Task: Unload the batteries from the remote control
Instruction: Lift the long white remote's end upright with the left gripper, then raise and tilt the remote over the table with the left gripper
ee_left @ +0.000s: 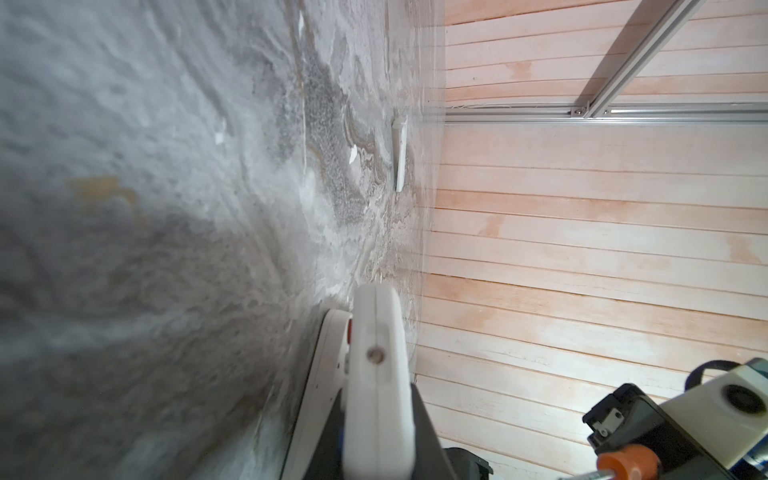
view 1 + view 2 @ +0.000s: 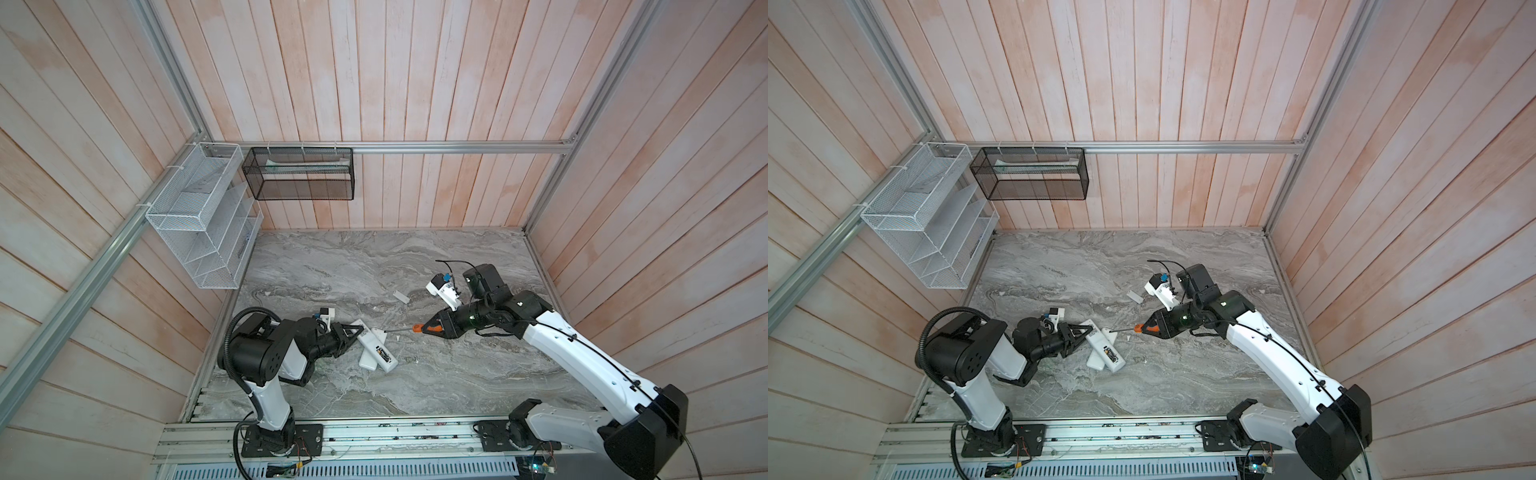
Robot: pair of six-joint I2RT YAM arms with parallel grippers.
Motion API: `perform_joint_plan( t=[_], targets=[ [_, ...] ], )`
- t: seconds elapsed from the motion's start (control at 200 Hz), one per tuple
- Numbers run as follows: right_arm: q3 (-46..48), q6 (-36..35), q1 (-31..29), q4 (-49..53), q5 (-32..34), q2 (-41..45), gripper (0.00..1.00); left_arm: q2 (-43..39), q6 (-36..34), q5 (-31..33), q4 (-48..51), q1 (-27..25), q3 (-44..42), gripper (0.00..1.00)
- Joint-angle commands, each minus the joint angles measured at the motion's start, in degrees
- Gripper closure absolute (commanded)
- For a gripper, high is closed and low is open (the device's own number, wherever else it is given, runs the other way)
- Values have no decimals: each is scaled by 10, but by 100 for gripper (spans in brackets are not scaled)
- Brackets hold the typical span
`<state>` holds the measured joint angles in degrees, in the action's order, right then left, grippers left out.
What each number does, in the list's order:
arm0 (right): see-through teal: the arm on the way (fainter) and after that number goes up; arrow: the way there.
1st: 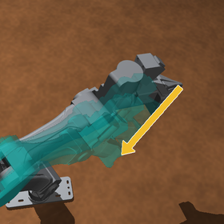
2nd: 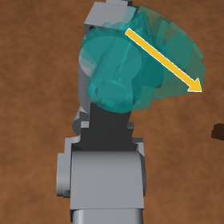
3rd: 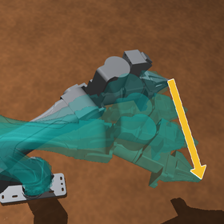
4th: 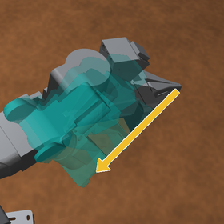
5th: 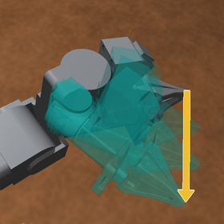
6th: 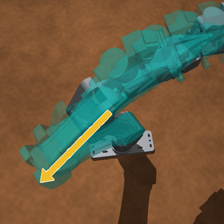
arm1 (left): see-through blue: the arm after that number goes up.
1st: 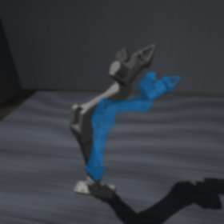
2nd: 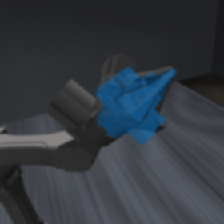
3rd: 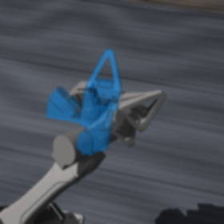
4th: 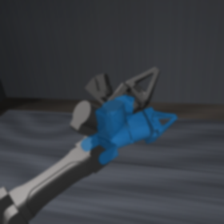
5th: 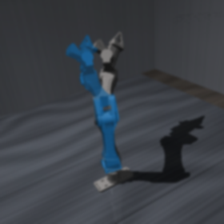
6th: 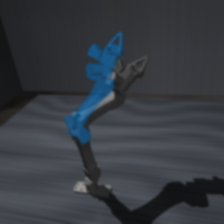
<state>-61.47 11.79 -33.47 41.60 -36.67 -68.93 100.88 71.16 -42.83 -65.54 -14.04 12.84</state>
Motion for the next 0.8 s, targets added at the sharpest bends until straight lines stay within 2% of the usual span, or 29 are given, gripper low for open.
perform_joint_plan(
  t=[0.0,0.125,0.23,0.29,0.385,0.49,0.64,0.795],
  targets=[
    [-20,5,3,-22,3,-4,100,-54,-37,14,108,2,24,100],
    [-24,20,2,-26,29,-11,100,-157,-95,38,287,0,73,100],
    [-31,25,3,-19,53,-20,100,-250,-178,103,492,-19,146,100],
    [-31,31,3,-24,64,-20,100,-277,-224,143,598,-34,200,100],
    [-21,45,3,-41,81,-16,100,-286,-274,195,710,-58,272,100],
    [-8,56,3,-57,87,-15,100,-269,-304,226,773,-70,323,100],
    [15,75,3,-76,98,-10,100,-233,-330,244,802,-71,371,100],
    [32,89,5,-71,123,-6,100,-187,-391,285,843,-77,447,100]
  ],
)
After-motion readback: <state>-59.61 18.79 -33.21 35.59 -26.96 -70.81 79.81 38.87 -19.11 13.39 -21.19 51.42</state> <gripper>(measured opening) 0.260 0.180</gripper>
